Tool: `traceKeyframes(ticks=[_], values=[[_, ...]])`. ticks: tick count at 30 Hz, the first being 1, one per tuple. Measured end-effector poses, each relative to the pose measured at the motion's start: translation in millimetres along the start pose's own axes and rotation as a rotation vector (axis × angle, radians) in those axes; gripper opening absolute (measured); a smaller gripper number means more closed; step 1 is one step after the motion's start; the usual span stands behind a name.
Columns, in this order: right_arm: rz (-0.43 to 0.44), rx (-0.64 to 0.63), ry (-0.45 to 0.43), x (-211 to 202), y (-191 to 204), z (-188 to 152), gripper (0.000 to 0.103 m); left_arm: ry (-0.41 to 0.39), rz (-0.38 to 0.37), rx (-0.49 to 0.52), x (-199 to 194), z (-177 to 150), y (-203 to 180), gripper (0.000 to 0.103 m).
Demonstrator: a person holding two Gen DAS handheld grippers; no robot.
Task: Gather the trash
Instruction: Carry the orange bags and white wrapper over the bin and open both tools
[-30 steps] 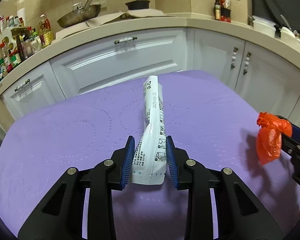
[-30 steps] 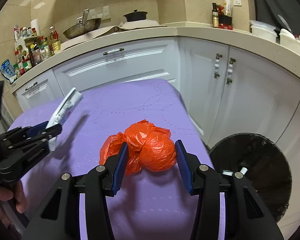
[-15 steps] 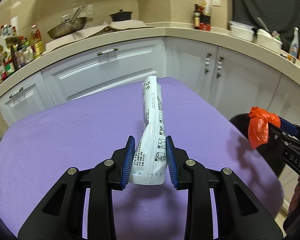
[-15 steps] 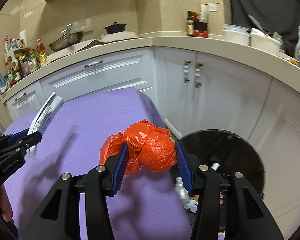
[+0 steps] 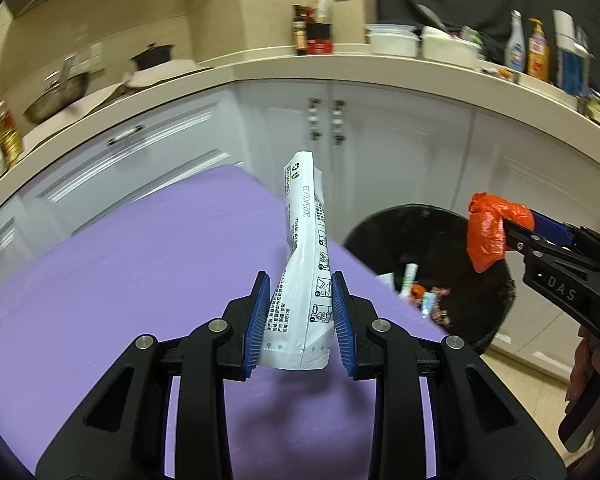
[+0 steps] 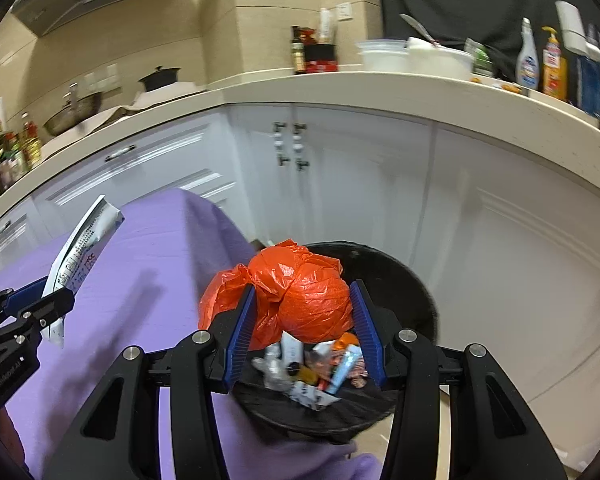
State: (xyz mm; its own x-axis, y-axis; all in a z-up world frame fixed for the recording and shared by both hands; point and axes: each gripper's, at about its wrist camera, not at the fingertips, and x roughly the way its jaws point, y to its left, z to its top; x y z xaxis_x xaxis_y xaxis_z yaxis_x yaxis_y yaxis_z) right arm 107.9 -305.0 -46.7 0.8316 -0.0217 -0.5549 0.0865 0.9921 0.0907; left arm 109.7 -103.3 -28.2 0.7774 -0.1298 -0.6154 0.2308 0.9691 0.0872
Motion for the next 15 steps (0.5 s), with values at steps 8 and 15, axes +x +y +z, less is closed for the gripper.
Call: traceKeyframes(ticks=[8, 15], values=[[-0.027, 0.023, 0.013, 21.2, -26.9, 5.6, 0.050, 0.017, -0.060, 0.079, 35.0, 16.9, -51.7, 0.031], [-0.044, 0.041, 0.031, 43.2, -39.5, 8.5, 0.064, 0.030, -0.061, 0.103, 65.2, 27.3, -74.3, 0.059]])
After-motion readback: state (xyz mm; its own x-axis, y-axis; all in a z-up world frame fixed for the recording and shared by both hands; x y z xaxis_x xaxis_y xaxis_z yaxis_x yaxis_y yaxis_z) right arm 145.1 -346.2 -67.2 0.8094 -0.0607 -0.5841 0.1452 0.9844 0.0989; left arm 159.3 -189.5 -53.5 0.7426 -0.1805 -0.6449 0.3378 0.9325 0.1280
